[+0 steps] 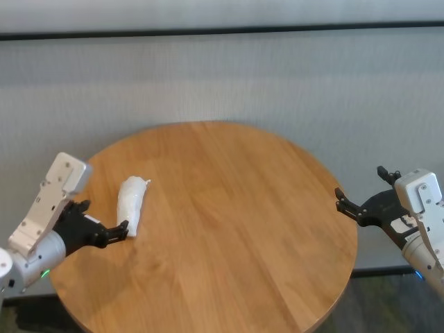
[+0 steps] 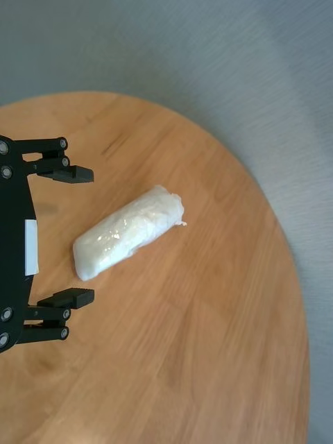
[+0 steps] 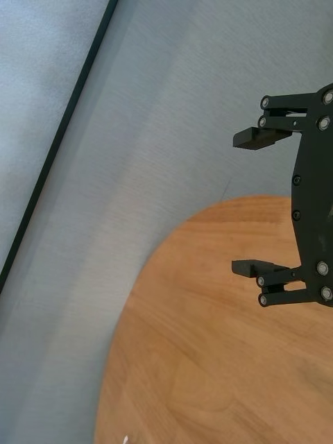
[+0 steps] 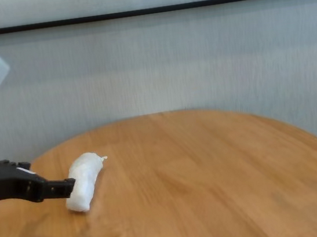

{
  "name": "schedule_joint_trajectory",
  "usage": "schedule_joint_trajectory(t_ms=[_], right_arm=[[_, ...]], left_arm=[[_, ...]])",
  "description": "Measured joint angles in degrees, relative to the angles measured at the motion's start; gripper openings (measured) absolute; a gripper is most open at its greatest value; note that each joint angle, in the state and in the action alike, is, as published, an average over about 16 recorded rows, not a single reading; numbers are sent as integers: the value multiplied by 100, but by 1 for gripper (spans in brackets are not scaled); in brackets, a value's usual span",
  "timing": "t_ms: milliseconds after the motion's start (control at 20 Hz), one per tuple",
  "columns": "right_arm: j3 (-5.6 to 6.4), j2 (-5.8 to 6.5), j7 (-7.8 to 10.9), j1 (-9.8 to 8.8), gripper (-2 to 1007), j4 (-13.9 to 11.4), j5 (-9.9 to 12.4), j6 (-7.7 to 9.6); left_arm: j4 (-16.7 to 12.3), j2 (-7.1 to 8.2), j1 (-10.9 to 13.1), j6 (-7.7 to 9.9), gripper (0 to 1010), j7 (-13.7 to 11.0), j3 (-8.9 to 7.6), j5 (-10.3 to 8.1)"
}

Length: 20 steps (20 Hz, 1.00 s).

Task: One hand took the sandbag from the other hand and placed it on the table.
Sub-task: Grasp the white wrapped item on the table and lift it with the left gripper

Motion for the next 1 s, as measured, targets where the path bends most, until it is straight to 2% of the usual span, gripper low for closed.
schedule_joint_trajectory(t_ms=[500, 750, 1000], right_arm=[[0, 0, 0, 0, 1001, 0, 0, 0], [0, 0, 0, 0, 1001, 0, 0, 0], [0, 0, 0, 0, 1001, 0, 0, 0]], left_arm=[[144, -488, -250, 742, 1000, 112, -191, -206], [302, -736, -422, 1011, 1000, 225, -211, -177], [505, -955, -601, 1177, 1000, 301, -172, -78]])
